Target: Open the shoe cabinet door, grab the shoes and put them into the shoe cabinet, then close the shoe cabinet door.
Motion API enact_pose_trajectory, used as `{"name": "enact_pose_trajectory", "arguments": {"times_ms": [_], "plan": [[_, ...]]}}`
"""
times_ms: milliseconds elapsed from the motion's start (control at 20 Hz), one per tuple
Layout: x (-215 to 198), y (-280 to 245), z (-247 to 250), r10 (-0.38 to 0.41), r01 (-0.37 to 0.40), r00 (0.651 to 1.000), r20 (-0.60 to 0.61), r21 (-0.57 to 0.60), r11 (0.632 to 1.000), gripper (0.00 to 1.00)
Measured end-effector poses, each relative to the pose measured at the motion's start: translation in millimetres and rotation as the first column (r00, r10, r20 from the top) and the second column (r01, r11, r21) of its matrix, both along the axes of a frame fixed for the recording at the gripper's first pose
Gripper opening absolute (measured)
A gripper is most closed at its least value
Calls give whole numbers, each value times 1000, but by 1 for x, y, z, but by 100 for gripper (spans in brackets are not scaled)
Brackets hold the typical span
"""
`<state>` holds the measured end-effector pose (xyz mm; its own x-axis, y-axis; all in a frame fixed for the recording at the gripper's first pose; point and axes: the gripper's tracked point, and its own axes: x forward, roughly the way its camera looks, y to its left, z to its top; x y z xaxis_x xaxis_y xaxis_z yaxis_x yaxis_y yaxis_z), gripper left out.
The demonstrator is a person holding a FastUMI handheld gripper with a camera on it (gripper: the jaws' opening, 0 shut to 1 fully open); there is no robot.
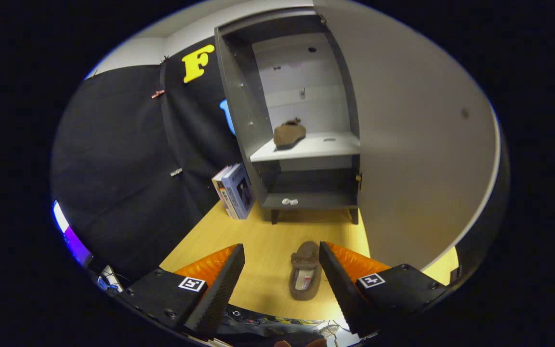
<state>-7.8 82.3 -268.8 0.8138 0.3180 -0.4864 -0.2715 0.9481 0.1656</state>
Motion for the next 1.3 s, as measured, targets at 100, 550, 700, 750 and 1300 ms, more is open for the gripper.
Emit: {"name": "enact_pose_trajectory", "arguments": {"times_ms": [100, 550, 700, 750, 1300], "plan": [[7, 12, -45, 6, -8, 998, -63, -22, 1000, 98], [46, 23, -208, -80, 65, 958, -275, -62, 996, 99], [72, 23, -242, -111, 97, 954, -280, -62, 993, 99], [79, 27, -250, -116, 106, 953, -281, -52, 993, 99], [142, 18, -280, -271, 260, 960, -65, -143, 955, 21]]}}
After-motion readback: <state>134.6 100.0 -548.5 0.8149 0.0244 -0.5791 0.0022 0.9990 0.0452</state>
